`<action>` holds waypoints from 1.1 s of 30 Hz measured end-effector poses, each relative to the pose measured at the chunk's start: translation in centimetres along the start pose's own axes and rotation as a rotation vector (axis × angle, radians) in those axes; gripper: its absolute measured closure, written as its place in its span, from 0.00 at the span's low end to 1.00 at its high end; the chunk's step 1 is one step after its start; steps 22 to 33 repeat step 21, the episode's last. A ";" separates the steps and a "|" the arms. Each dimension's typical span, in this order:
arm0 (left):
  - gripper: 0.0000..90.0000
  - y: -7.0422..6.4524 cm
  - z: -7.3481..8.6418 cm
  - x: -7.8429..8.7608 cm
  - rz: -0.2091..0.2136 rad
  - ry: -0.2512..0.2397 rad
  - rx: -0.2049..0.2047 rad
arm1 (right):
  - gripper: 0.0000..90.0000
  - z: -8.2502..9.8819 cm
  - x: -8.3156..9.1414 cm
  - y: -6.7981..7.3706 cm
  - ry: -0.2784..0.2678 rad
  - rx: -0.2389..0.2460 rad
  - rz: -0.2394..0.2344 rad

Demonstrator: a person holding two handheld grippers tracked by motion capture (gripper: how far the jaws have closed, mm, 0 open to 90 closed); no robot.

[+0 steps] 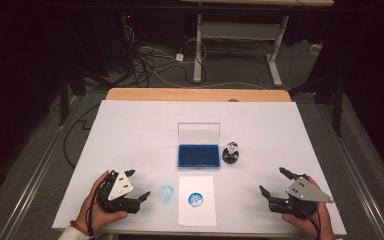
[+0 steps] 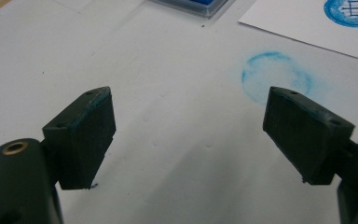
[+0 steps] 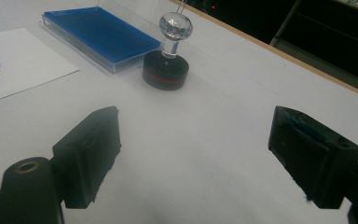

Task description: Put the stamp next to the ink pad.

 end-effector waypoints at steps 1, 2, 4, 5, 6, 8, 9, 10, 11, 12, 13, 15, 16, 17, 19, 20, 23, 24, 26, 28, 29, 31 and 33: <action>0.19 0.0 0.0 0.0 0.000 0.001 0.000 | 0.19 0.0 0.0 0.0 -0.001 0.000 0.001; 0.19 0.0 0.0 0.0 -0.001 0.001 0.000 | 0.19 0.0 0.0 0.0 -0.002 0.000 0.001; 0.19 0.0 0.0 0.0 -0.001 0.000 0.000 | 0.19 0.0 0.0 0.0 0.000 0.001 0.001; 0.19 0.0 0.0 0.0 -0.001 0.002 -0.001 | 0.19 0.0 0.0 0.0 0.000 0.001 0.001; 0.19 0.0 0.0 0.0 -0.001 0.002 -0.002 | 0.19 0.0 0.0 0.0 0.000 0.000 0.002; 0.19 0.1 0.0 0.0 -0.006 -0.002 -0.011 | 0.19 0.0 0.0 0.0 -0.001 0.000 0.002; 0.19 0.2 -0.1 0.0 -0.007 -0.003 -0.009 | 0.19 0.0 0.0 0.0 -0.002 -0.001 0.002; 0.19 0.2 -0.1 -0.1 -0.006 -0.003 -0.009 | 0.19 0.0 0.0 -0.1 -0.002 0.000 0.003; 0.19 0.1 0.0 -0.1 0.002 0.002 0.001 | 0.19 0.0 0.0 -0.1 -0.001 0.001 0.003; 0.19 0.1 0.0 -0.1 0.002 0.003 0.001 | 0.19 0.0 0.0 -0.1 -0.002 0.002 0.001; 0.19 0.2 0.0 -0.2 -0.003 0.000 -0.009 | 0.19 0.0 0.0 -0.1 -0.002 0.003 0.001; 0.19 0.1 0.0 -0.2 0.005 0.007 0.000 | 0.19 0.1 0.0 -0.1 0.001 0.001 0.001; 0.19 0.1 0.0 -0.2 0.005 0.007 0.001 | 0.19 0.1 0.0 -0.1 0.001 0.000 0.000; 0.19 0.1 0.0 -0.3 0.006 0.008 0.001 | 0.19 0.1 0.0 -0.1 0.002 0.000 0.001; 0.19 0.1 0.0 -0.3 0.005 0.010 0.002 | 0.19 0.1 0.0 -0.2 0.002 0.002 0.002; 0.19 0.1 -0.1 -0.4 0.006 0.009 0.003 | 0.19 0.1 0.0 -0.2 0.002 0.001 0.001; 0.19 0.1 -0.1 -0.4 0.007 0.009 0.003 | 0.19 0.2 -0.1 -0.2 0.004 -0.001 0.000; 0.19 0.1 -0.1 -0.4 0.007 0.009 0.003 | 0.19 0.2 -0.1 -0.2 0.004 -0.001 0.000; 0.19 0.1 -0.1 -0.4 0.007 0.009 0.003 | 0.19 0.2 -0.1 -0.2 0.004 -0.001 0.000; 0.19 0.1 -0.1 -0.4 0.007 0.009 0.003 | 0.19 0.2 -0.1 -0.2 0.004 -0.001 0.000; 0.19 0.1 -0.1 -0.4 0.007 0.009 0.003 | 0.19 0.2 -0.1 -0.2 0.004 -0.001 0.000; 0.19 0.1 -0.1 -0.4 0.007 0.009 0.003 | 0.19 0.2 -0.1 -0.2 0.004 -0.001 0.000; 0.19 0.1 -0.1 -0.4 0.007 0.009 0.003 | 0.19 0.2 -0.1 -0.2 0.004 -0.001 0.000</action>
Point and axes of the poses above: each handheld gripper's, and its own axes: x roughly backward along the jaws, z roughly out of its underside, y roughly to its left, the point moved 7 cm from there along -x, roughly forward along the jaws, and after that the axes turned 2 degrees about -z, right-handed, at the moved point
